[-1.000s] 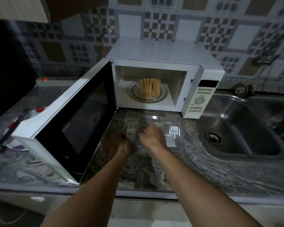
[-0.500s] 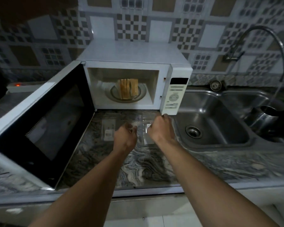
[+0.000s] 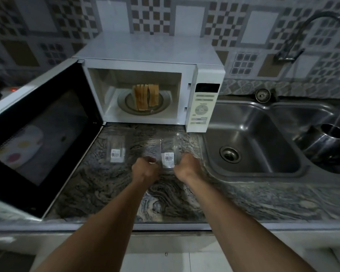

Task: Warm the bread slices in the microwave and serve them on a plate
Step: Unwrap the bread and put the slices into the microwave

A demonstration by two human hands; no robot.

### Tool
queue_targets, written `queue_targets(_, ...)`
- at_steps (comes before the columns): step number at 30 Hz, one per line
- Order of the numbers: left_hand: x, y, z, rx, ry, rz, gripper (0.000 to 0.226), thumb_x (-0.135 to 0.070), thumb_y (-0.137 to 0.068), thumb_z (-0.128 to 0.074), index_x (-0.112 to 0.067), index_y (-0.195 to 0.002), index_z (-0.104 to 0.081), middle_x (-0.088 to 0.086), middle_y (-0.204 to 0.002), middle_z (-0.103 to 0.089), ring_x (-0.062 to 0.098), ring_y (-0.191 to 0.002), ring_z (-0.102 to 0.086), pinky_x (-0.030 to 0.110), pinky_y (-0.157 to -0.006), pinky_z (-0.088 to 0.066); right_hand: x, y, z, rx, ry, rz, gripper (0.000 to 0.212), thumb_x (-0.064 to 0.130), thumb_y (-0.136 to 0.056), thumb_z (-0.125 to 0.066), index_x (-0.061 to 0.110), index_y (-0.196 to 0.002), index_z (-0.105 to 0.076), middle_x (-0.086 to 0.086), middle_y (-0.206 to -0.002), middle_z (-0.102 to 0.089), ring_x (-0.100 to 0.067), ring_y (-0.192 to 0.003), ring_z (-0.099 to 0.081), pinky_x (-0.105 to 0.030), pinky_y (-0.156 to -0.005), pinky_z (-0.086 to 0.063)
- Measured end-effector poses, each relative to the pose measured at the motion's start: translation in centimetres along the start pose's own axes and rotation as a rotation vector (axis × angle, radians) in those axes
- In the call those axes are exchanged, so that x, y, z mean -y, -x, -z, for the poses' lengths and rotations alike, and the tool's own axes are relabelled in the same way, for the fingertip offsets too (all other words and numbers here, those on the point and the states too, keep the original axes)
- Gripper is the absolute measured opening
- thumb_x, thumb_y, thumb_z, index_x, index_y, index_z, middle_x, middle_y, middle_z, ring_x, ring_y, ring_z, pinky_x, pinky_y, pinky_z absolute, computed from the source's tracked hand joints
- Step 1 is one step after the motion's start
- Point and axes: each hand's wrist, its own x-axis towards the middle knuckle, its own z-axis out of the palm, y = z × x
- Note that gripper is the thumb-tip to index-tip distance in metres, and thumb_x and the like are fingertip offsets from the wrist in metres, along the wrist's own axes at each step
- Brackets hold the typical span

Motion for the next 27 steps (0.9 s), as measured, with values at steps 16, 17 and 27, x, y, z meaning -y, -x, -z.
queue_targets(16, -0.9, 2.0, 0.1, -0.168, -0.054, -0.076, 0.017, -0.017, -0.084, -0.073, -0.014, -0.100, -0.078, 0.011, -0.101, -0.075, 0.023, -0.102, -0.068, 0.023, -0.094, -0.047, -0.7, -1.9, -1.0, 0.110, -0.196, -0.114, 0.019, 0.017, -0.071, -0.071, 0.007, -0.086, -0.070, -0.015, -0.082, -0.073, -0.031, -0.070, -0.073, -0.043, -0.060, -0.063)
queue_targets(17, -1.0, 2.1, 0.1, -0.168, -0.051, -0.069, 0.017, -0.017, -0.084, -0.073, -0.014, -0.100, -0.078, 0.011, -0.100, -0.076, 0.023, -0.100, -0.068, 0.023, -0.094, -0.049, -0.7, -1.8, -0.8, 0.108, -0.203, -0.120, 0.014, 0.014, -0.073, -0.071, 0.006, -0.085, -0.070, -0.015, -0.080, -0.073, -0.029, -0.067, -0.073, -0.043, -0.058, -0.063)
queue_targets(27, 0.2, 1.3, -0.4, -0.066, 0.161, 0.017, 0.013, -0.032, -0.066, -0.072, -0.021, -0.071, -0.078, 0.008, -0.065, -0.073, 0.024, -0.065, -0.074, 0.042, -0.069, -0.063, -1.2, -1.6, 0.0, 0.118, -0.388, -0.197, 0.009, 0.001, -0.085, -0.063, 0.006, -0.084, -0.070, -0.013, -0.089, -0.073, -0.025, -0.063, -0.071, -0.032, -0.052, -0.060)
